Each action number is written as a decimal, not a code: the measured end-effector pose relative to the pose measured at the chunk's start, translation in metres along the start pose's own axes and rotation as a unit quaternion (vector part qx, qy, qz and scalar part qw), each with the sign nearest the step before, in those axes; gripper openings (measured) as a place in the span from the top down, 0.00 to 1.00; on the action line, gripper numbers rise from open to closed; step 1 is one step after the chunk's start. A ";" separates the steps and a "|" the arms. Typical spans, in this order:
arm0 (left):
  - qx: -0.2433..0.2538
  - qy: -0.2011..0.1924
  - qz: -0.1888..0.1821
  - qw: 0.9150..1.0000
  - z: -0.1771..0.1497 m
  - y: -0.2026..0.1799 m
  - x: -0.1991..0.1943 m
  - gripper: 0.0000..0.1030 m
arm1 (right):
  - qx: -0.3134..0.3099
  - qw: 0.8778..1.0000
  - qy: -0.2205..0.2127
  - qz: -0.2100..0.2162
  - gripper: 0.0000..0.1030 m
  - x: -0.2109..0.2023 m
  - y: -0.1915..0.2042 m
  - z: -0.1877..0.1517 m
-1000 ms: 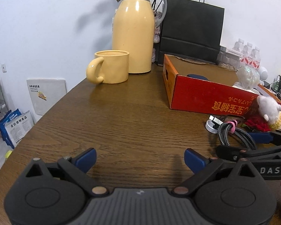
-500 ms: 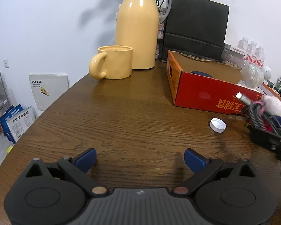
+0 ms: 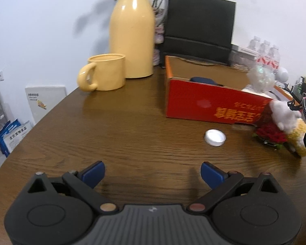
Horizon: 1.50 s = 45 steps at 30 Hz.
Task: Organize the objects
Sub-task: 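Grasp the coiled black cable with the right tool while left tool approaches another white cap, then close the left tool on the white round cap, then carry the coiled cable and white cap into the red box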
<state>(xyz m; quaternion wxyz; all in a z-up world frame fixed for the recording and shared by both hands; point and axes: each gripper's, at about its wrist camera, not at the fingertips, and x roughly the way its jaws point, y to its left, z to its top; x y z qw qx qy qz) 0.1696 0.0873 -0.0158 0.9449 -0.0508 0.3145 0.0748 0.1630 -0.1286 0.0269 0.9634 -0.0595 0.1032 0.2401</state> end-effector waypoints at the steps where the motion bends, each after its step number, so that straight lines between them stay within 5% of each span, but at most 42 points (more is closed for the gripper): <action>1: 0.001 0.000 -0.002 1.000 0.001 -0.003 0.000 0.02 | 0.001 1.000 -0.002 -0.004 0.15 -0.003 -0.004 -0.001; 17: 0.054 -0.009 0.004 0.998 0.029 -0.077 0.040 0.08 | 0.039 0.998 -0.004 -0.051 0.15 -0.018 -0.051 -0.011; 20: 0.051 0.003 -0.006 0.999 0.032 -0.084 0.051 0.31 | 0.039 0.998 -0.003 -0.049 0.15 -0.017 -0.051 -0.012; 22: 0.047 0.009 -0.020 0.999 0.031 -0.086 0.054 0.70 | 0.040 0.998 -0.002 -0.048 0.15 -0.017 -0.051 -0.012; 23: 0.050 0.010 -0.019 0.999 0.029 -0.088 0.052 0.74 | 0.040 0.998 -0.001 -0.047 0.15 -0.017 -0.051 -0.012; 45: 0.007 -0.070 -0.056 0.996 0.042 -0.082 0.002 0.74 | 0.024 0.998 -0.039 -0.038 0.15 -0.027 -0.045 -0.001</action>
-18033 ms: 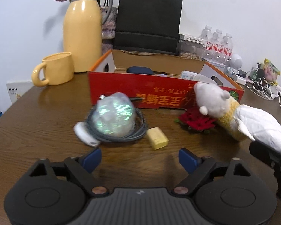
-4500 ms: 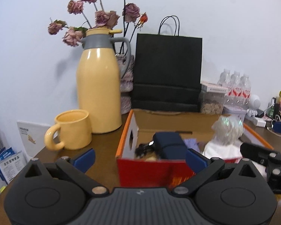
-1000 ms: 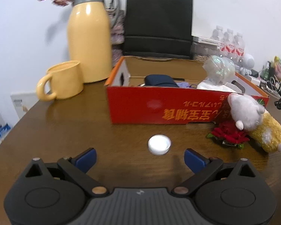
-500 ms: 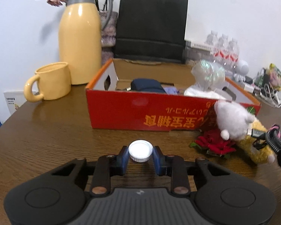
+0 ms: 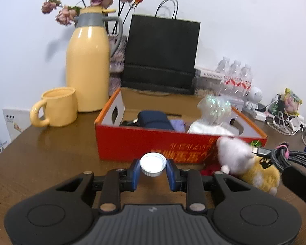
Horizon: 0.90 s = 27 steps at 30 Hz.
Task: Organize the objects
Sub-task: 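Carry the coiled cable and white cap into the red box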
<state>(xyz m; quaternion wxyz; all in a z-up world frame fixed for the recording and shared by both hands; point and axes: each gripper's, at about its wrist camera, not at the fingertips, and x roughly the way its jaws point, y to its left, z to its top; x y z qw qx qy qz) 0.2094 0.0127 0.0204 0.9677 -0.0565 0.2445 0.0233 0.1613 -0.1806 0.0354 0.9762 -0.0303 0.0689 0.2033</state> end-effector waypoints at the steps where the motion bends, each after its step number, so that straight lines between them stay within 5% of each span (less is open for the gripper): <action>1: 0.001 -0.003 -0.002 1.000 0.004 -0.001 0.000 0.74 | -0.006 1.000 -0.003 0.001 0.15 0.001 0.001 0.003; 9: 0.001 -0.025 -0.009 1.000 0.032 -0.008 0.004 0.74 | -0.044 0.999 -0.021 -0.005 0.15 0.027 0.002 0.027; 27: -0.024 -0.057 -0.002 0.998 0.091 -0.014 0.068 0.74 | -0.026 0.999 -0.033 -0.024 0.15 0.127 -0.023 0.057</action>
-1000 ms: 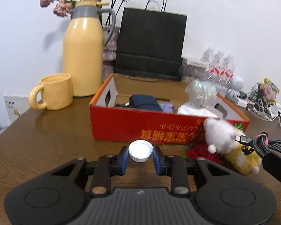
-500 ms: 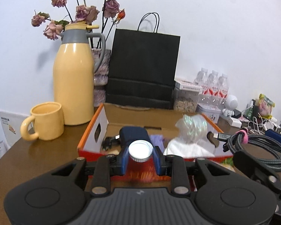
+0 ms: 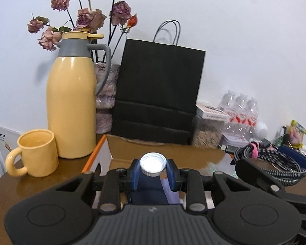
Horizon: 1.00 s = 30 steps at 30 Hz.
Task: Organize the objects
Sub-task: 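Carry the coiled cable and white cap into the red box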
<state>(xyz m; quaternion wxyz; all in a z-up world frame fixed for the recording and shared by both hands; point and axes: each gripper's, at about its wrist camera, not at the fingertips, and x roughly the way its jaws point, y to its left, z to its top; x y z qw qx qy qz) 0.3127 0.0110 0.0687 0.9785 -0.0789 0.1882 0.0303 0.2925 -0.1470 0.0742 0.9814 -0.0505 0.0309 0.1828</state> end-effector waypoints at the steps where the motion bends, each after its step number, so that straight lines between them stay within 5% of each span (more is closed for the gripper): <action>1: -0.004 0.000 0.001 1.000 0.003 0.002 0.005 0.74 | 0.002 1.000 0.001 -0.001 0.15 0.006 -0.001 0.001; 18: 0.017 0.021 0.010 1.000 0.021 0.018 0.063 0.74 | -0.006 0.995 0.097 0.003 0.14 0.089 -0.009 -0.001; 20: 0.024 0.021 0.013 0.999 0.021 0.017 0.064 0.59 | -0.004 0.993 0.116 0.004 0.00 0.094 -0.010 -0.004; 22: 0.025 0.021 0.017 0.999 0.021 0.017 0.065 0.13 | 0.001 0.992 0.128 0.002 0.00 0.094 -0.012 -0.006; 30: 0.029 0.015 0.017 0.999 0.019 0.013 0.062 0.01 | 0.035 0.988 0.151 0.002 0.00 0.095 -0.023 -0.012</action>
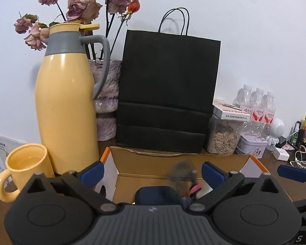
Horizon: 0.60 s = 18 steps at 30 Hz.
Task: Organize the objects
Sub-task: 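Carry the coiled cable and white cap into the red box, then open both tools to release the cable and cap in the box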
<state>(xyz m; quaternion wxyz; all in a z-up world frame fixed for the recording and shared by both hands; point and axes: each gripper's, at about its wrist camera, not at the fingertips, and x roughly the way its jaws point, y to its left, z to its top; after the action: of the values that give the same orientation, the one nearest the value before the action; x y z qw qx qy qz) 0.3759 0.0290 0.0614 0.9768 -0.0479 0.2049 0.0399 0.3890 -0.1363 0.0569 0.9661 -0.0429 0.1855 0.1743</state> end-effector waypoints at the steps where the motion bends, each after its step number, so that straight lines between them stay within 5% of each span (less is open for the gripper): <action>1: 0.001 0.002 0.001 1.000 0.000 -0.001 0.000 0.01 | -0.001 1.000 0.000 0.000 0.00 0.000 0.000 0.000; 18: -0.001 0.005 0.004 1.000 -0.007 -0.002 -0.014 0.00 | -0.005 1.000 0.009 0.001 0.00 -0.012 0.000 -0.004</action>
<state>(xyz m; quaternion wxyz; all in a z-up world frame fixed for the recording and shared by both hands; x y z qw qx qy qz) 0.3606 0.0254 0.0607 0.9757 -0.0486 0.2094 0.0436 0.3778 -0.1409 0.0579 0.9640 -0.0492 0.1938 0.1753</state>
